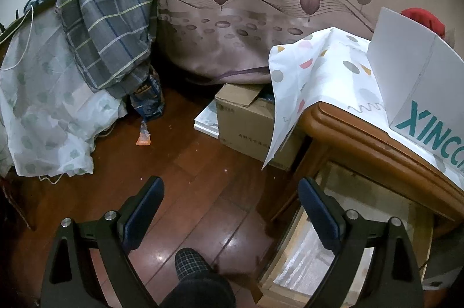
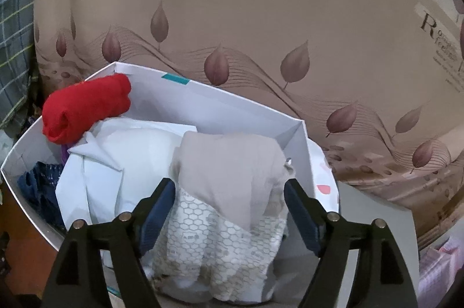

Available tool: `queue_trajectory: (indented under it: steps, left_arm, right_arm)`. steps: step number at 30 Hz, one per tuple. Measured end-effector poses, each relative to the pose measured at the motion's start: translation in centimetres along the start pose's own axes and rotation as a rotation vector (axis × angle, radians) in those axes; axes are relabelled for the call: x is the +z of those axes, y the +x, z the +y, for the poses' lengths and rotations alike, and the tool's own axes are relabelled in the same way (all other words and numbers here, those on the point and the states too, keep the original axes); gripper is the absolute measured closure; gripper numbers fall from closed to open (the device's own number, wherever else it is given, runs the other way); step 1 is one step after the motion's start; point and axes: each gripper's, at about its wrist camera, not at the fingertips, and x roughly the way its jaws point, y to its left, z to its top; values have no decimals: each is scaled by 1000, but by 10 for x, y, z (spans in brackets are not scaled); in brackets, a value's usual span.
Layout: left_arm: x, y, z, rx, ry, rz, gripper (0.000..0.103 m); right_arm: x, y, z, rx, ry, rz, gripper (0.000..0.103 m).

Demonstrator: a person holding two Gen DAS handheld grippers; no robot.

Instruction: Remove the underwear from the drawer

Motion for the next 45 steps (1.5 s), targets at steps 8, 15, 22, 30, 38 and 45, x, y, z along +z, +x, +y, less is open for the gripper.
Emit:
queue_trajectory:
  steps: [8,15,22,30,38,45]
  left_arm:
    - [-2,2,-6,0,11,8,10]
    - [-4,0,-8,-12,23,13,10]
    - [-7,-2,-20,-31,62,8,10]
    - [-27,-19,-51,-71,152,-15,10]
    - [-63,-42,-64,-135,213,-1,10]
    - [-86,-51,-73,-160,228,36,10]
  right_arm:
    - [0,-27,-16,14,74,-33,23]
    - [-24,-63,-32,83,168,-37,23]
    - [-80,-104,-30,124,214,-33,22]
    - [-180,-116,-2,140,234,47,19]
    - [-252,-97,26,164,263,171,19]
    - [-269,-101,41,132,225,175,19]
